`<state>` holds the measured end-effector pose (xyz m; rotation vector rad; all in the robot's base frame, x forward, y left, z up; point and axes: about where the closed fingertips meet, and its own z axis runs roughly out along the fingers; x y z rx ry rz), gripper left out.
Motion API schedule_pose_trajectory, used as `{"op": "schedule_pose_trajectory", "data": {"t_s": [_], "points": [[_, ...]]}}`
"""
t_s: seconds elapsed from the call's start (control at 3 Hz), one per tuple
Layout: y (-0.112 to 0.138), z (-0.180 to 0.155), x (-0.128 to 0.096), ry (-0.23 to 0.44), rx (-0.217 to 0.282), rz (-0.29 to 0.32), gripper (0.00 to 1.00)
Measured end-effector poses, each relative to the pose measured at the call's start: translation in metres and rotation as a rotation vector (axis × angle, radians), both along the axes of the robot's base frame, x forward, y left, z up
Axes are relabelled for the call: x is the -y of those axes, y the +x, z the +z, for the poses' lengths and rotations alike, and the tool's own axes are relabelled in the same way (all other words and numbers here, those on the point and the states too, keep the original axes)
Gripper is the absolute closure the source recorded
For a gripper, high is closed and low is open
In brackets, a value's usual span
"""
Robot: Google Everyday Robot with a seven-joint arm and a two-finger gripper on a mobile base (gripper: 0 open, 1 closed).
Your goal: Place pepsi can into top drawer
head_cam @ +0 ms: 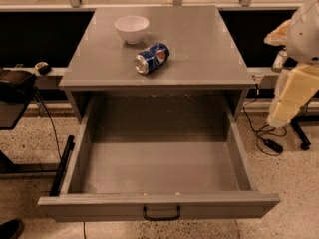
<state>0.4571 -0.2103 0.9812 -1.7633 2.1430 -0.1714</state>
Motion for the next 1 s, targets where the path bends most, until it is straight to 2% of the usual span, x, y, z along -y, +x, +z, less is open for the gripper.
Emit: {"op": "schedule_pose_trajectory", "data": {"t_s": [0.33,0.67,1.0], "points": [[0.056,0.008,-0.025,-0.090,0.096,0.152,0.00],[0.122,0.009,-0.083,-0.254,0.204,0.408,0.00],[0.133,0.011,-0.088,-0.344,0.228,0.488,0.00]]}}
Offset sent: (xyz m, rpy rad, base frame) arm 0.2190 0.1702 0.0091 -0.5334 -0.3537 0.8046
